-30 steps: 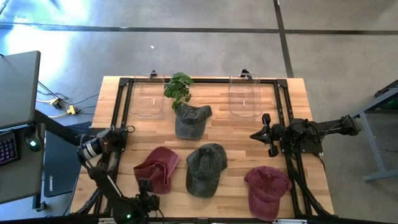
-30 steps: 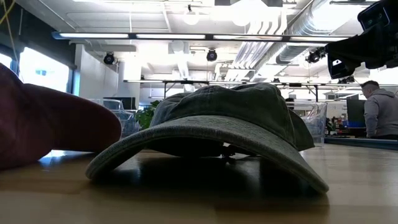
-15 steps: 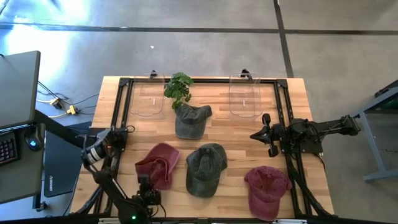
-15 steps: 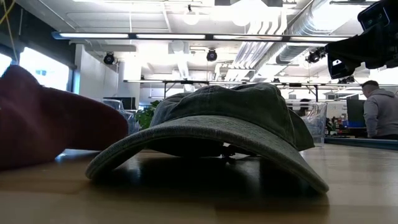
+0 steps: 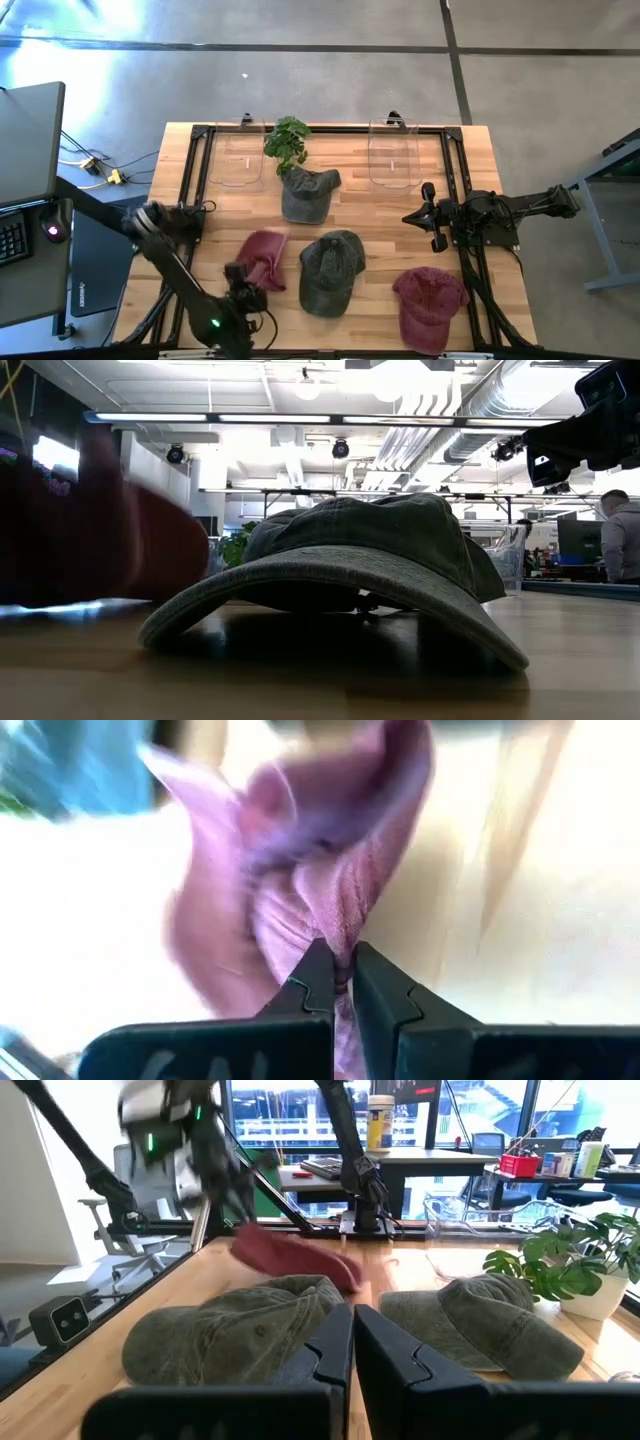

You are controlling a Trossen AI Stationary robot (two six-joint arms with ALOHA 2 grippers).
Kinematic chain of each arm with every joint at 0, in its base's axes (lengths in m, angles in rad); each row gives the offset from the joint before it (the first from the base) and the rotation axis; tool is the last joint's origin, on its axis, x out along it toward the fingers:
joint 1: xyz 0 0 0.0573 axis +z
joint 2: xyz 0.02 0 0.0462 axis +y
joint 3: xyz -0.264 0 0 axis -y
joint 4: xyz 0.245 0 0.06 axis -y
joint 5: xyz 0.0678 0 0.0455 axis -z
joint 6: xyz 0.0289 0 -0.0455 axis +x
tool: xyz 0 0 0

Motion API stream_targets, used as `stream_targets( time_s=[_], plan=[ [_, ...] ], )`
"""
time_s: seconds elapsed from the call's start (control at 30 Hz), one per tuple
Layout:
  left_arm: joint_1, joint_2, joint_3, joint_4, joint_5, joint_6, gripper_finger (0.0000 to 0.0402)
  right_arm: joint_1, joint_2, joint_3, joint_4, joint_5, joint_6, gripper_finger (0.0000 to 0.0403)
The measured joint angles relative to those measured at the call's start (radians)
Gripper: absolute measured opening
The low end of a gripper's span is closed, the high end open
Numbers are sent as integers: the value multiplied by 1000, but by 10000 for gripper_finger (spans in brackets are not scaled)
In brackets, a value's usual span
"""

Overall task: Pick & Place hat
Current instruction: Put the left red cap into the left transparent bin

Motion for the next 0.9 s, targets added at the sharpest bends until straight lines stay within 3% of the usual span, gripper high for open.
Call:
stream_targets(
  time_s=[0.23, 0.47, 0.77, 0.9],
  plan=[
    [58, -285, 37, 14, -74, 127, 2, 0, 0, 0, 0, 0, 0, 12],
    [173, -482, 36, 46, -85, 357, 1, 0, 0, 0, 0, 0, 0, 12],
    [455, -624, 34, -78, -101, 829, 1, 0, 0, 0, 0, 0, 0, 12],
    [606, -634, 34, -160, -194, 1035, 1, 0, 0, 0, 0, 0, 0, 12]
  ],
)
